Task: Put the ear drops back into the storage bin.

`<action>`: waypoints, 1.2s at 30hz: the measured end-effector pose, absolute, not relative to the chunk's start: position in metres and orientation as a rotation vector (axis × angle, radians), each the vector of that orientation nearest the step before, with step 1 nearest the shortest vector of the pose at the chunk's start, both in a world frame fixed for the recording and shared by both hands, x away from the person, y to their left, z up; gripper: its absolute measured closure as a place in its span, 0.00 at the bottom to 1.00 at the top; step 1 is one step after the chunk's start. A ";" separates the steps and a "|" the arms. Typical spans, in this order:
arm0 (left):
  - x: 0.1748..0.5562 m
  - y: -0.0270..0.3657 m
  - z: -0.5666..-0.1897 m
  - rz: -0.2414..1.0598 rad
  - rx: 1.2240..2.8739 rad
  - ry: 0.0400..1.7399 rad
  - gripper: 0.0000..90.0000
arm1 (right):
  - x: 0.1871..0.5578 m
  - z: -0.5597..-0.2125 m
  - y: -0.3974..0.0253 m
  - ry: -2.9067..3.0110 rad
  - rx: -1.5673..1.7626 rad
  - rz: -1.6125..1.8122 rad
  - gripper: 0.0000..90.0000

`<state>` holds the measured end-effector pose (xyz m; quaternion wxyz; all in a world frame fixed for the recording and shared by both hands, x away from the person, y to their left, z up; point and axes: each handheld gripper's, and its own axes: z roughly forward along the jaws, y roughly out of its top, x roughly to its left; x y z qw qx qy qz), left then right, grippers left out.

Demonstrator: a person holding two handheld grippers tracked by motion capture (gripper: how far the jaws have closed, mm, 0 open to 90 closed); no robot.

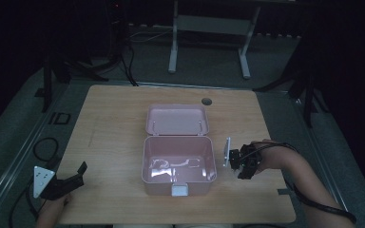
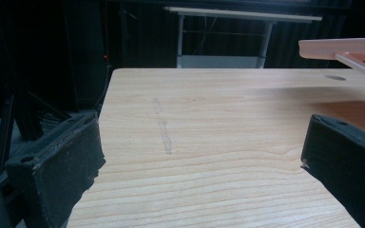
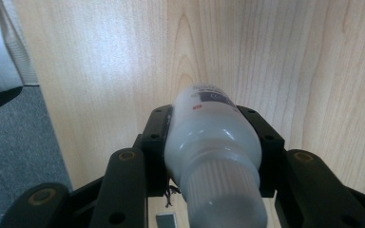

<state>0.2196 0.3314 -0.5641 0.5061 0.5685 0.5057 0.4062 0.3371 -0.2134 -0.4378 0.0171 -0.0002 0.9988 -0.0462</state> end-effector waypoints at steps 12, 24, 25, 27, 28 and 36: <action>0.220 0.331 -0.564 0.981 1.370 1.221 0.00 | 0.331 -0.405 -0.204 3.096 0.013 -0.130 0.66; 0.220 0.331 -0.564 0.982 1.368 1.225 0.00 | 0.330 -0.368 -0.188 3.080 0.038 -0.127 0.66; 0.220 0.331 -0.564 0.982 1.368 1.225 0.00 | 0.330 -0.367 -0.186 3.078 0.035 -0.128 0.66; 0.220 0.331 -0.564 0.982 1.369 1.224 0.00 | 0.330 -0.365 -0.184 3.080 0.032 -0.126 0.66; 0.220 0.331 -0.564 0.981 1.368 1.225 0.00 | 0.329 -0.360 -0.179 3.080 0.029 -0.120 0.66; 0.220 0.331 -0.564 0.980 1.369 1.224 0.00 | 0.328 -0.352 -0.161 3.082 0.000 -0.093 0.66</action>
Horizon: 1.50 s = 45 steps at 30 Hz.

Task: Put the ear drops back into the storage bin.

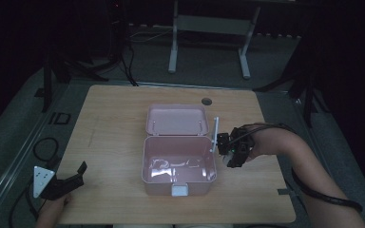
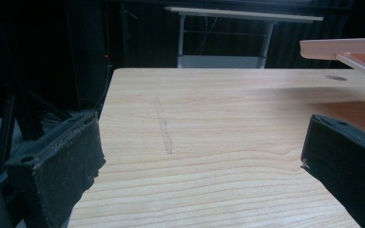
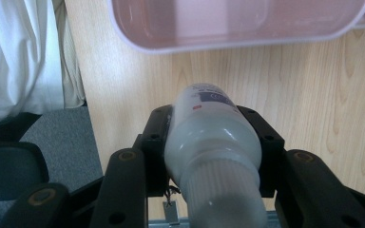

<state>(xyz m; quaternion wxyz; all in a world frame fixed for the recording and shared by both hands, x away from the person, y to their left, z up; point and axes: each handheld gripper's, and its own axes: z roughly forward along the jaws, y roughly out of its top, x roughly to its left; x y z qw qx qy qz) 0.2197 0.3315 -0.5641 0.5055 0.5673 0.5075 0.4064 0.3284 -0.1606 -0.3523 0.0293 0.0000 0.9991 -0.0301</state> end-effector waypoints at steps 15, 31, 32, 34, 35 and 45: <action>0.220 0.331 -0.564 0.981 1.369 1.223 0.00 | 0.330 -0.357 -0.125 3.099 -0.094 -0.047 0.66; 0.220 0.332 -0.564 0.979 1.369 1.223 0.00 | 0.334 -0.371 -0.099 3.086 -0.172 -0.013 0.66; 0.220 0.332 -0.564 0.979 1.369 1.223 0.00 | 0.334 -0.371 -0.099 3.086 -0.172 -0.013 0.66; 0.220 0.332 -0.564 0.979 1.370 1.224 0.00 | 0.334 -0.378 -0.097 3.085 -0.198 -0.011 0.66; 0.220 0.331 -0.564 0.979 1.369 1.224 0.00 | 0.334 -0.380 -0.096 3.086 -0.206 -0.010 0.66; 0.220 0.332 -0.564 0.979 1.370 1.223 0.00 | 0.338 -0.408 -0.090 3.108 -0.224 -0.062 0.66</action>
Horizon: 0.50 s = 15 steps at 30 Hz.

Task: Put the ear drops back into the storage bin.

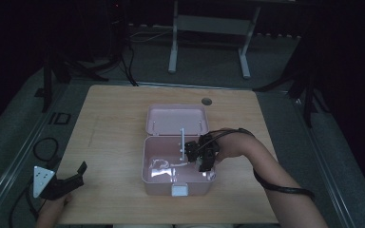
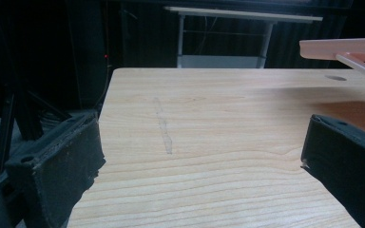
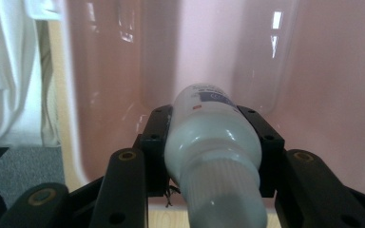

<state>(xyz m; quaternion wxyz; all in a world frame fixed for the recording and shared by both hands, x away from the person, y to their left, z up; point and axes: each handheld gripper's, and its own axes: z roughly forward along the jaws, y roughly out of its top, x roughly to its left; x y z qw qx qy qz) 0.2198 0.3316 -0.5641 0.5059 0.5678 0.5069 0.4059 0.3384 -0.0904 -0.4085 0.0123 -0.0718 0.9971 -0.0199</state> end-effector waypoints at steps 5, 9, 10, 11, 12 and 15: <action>0.220 0.332 -0.564 0.979 1.370 1.222 0.00 | 0.343 -0.422 -0.088 3.122 -0.213 -0.082 0.66; 0.220 0.332 -0.564 0.978 1.372 1.219 0.00 | 0.343 -0.432 -0.085 3.134 -0.224 -0.083 0.66; 0.220 0.332 -0.564 0.978 1.372 1.219 0.00 | 0.344 -0.435 -0.084 3.139 -0.230 -0.081 0.66; 0.220 0.332 -0.564 0.978 1.371 1.219 0.00 | 0.344 -0.437 -0.084 3.142 -0.234 -0.085 0.66; 0.220 0.332 -0.564 0.978 1.371 1.219 0.00 | 0.344 -0.437 -0.084 3.142 -0.234 -0.085 0.66; 0.220 0.332 -0.564 0.978 1.372 1.219 0.00 | 0.344 -0.443 -0.081 3.142 -0.243 -0.076 0.66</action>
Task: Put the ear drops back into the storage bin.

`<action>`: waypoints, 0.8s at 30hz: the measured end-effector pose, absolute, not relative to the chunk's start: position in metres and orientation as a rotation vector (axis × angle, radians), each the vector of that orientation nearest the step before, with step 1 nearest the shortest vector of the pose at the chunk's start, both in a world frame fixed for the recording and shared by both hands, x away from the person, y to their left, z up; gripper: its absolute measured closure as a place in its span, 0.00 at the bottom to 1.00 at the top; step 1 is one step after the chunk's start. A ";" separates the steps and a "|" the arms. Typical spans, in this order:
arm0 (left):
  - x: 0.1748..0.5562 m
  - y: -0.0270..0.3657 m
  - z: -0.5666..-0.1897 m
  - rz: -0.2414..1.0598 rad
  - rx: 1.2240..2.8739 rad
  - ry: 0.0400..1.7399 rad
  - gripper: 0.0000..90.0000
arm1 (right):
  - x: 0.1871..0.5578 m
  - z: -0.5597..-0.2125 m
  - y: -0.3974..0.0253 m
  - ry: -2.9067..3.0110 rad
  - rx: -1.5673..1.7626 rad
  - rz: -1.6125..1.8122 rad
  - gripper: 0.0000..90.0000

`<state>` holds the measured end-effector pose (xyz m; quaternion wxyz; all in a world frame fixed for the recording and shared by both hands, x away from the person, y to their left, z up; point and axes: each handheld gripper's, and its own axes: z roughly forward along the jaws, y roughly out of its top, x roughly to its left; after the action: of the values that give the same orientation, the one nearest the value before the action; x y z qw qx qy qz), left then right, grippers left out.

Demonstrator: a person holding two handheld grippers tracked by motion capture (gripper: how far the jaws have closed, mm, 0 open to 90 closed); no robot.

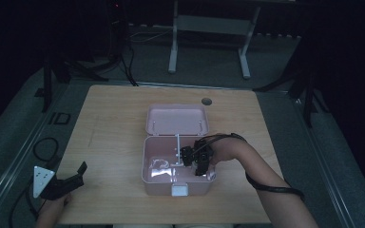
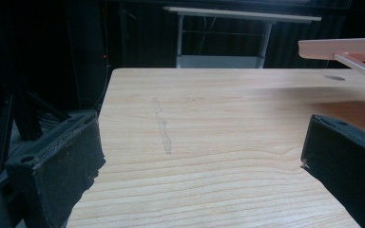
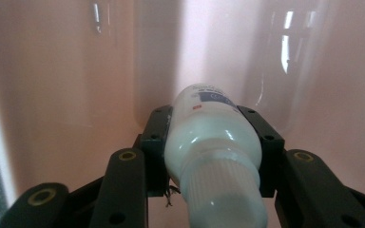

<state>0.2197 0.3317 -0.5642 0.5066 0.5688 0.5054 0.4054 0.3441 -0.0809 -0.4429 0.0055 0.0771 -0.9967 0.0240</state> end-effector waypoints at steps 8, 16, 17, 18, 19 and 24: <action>0.220 0.332 -0.564 0.976 1.372 1.218 0.00 | 0.345 -0.462 -0.077 -3.109 0.257 0.130 0.66; 0.220 0.332 -0.564 0.977 1.373 1.216 0.00 | 0.347 -0.474 -0.076 -3.110 0.248 0.175 0.66; 0.220 0.332 -0.564 0.978 1.373 1.216 0.00 | 0.348 -0.477 -0.076 -3.109 0.240 0.183 0.66; 0.220 0.332 -0.564 0.977 1.373 1.216 0.00 | 0.348 -0.478 -0.076 -3.110 0.244 0.187 0.66; 0.220 0.332 -0.564 0.978 1.373 1.215 0.00 | 0.348 -0.480 -0.076 -3.111 0.241 0.188 0.66; 0.220 0.332 -0.564 0.978 1.374 1.215 0.00 | 0.348 -0.489 -0.075 -3.105 0.239 0.202 0.66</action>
<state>0.2196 0.3315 -0.5642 0.5070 0.5698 0.5039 0.4055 0.3484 -0.0753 -0.4892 0.0107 0.0765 -0.9949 0.0646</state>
